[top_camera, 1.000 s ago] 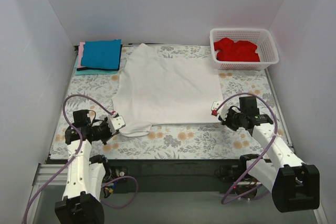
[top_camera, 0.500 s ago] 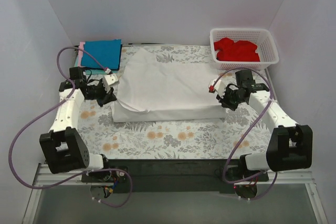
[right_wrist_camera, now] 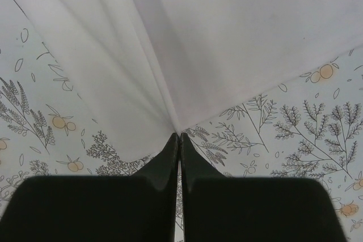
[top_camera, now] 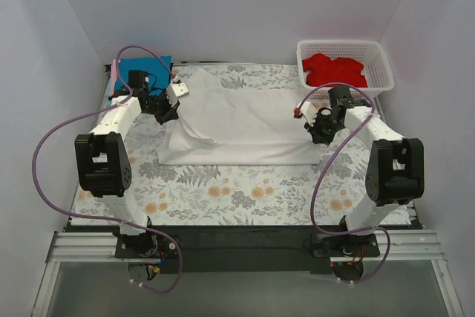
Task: Fold and stack the t-shirts
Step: Fold the tshirt
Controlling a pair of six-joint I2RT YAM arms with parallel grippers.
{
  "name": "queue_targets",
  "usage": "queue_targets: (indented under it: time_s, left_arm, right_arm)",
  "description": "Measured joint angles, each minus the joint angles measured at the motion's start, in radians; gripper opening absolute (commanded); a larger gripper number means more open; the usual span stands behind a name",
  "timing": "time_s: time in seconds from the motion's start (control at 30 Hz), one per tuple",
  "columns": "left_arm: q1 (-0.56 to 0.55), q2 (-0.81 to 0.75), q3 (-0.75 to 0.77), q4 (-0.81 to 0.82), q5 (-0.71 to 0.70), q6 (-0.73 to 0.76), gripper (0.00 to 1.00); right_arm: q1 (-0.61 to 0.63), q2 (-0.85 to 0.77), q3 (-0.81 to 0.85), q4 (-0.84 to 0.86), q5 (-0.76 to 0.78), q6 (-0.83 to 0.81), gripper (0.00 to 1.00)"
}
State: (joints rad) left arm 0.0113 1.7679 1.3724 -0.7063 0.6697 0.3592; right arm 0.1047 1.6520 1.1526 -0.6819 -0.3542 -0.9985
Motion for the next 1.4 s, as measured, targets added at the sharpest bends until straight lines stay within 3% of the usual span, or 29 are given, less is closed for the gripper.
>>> queue_targets:
  time_s: [0.67,0.77,0.97,1.03,1.1,1.17,1.27,1.33,1.4]
  left_arm:
    - [0.002,0.072,0.018,0.113,-0.034,-0.005,0.0]
    - [0.002,0.097,0.017,0.121,-0.034,0.004,0.09]
    - [0.002,0.126,0.015,0.155,-0.048,-0.015,0.13]
    - [0.002,0.127,0.015,0.177,-0.069,-0.043,0.17]
    - [0.002,0.127,0.015,0.202,-0.09,-0.091,0.33]
    - [0.008,0.127,0.019,0.214,-0.105,-0.18,0.37]
    - [0.049,0.126,0.061,0.129,-0.065,-0.314,0.54]
    - [0.099,0.12,0.092,0.062,-0.026,-0.381,0.61]
    - [0.149,0.101,0.092,-0.009,0.011,-0.423,0.61]
  right_arm:
    - [-0.021,0.123,0.069,-0.002,-0.003,0.019,0.01]
    - [-0.021,0.137,0.08,-0.001,-0.003,0.03,0.01]
    - [-0.021,0.142,0.088,-0.001,-0.003,0.042,0.01]
    - [-0.021,0.151,0.09,0.0,-0.003,0.05,0.01]
    - [-0.021,0.161,0.091,0.0,-0.002,0.054,0.01]
    - [-0.021,0.171,0.091,0.0,-0.002,0.058,0.01]
    - [-0.021,0.172,0.091,0.0,-0.003,0.063,0.01]
    - [-0.021,0.172,0.091,-0.001,-0.004,0.069,0.01]
    - [-0.021,0.172,0.091,0.0,-0.004,0.073,0.01]
